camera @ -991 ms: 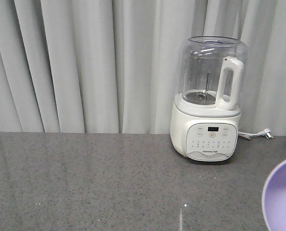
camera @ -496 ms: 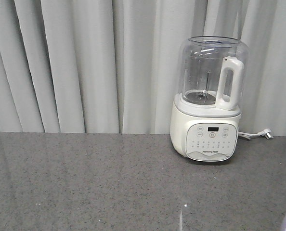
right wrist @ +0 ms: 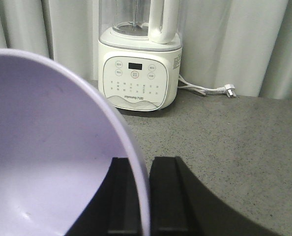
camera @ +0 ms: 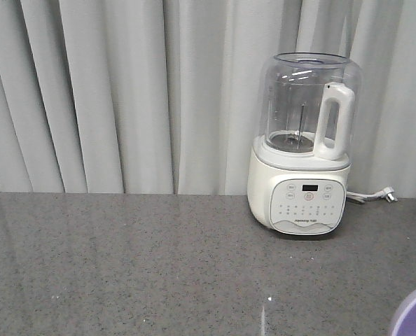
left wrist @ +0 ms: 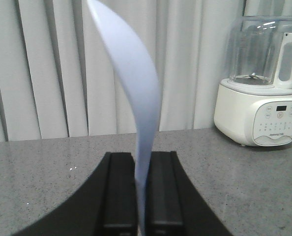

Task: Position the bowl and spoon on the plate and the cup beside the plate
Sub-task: 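Drive the base holding both items to the light blue plate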

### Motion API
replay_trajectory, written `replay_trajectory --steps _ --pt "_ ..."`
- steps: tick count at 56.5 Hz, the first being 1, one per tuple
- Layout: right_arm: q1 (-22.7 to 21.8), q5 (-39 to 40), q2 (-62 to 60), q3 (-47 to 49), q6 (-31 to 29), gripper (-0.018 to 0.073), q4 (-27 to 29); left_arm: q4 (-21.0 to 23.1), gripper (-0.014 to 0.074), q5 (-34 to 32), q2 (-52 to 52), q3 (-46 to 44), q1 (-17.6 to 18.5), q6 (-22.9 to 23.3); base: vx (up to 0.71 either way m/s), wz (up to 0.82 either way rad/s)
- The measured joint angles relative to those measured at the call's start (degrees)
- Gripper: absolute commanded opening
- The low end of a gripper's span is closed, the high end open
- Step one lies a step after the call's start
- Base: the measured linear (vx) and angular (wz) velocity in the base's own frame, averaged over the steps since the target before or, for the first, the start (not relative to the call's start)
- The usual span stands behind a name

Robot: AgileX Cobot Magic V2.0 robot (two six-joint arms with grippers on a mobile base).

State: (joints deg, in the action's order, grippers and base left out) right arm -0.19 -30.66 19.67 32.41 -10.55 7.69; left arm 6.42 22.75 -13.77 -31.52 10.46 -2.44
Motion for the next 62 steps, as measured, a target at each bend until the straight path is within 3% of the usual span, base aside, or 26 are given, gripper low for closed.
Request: replay_trajectory --steps 40,62 --pt "0.0 -0.1 0.0 0.0 0.0 -0.0008 0.1 0.0 0.0001 0.0 0.0 0.0 0.0 0.0 0.0 -0.02" --pt "0.0 -0.2 0.0 0.0 0.0 -0.0008 0.1 -0.2 0.0003 0.0 0.0 0.0 0.0 0.0 -0.09 -0.39"
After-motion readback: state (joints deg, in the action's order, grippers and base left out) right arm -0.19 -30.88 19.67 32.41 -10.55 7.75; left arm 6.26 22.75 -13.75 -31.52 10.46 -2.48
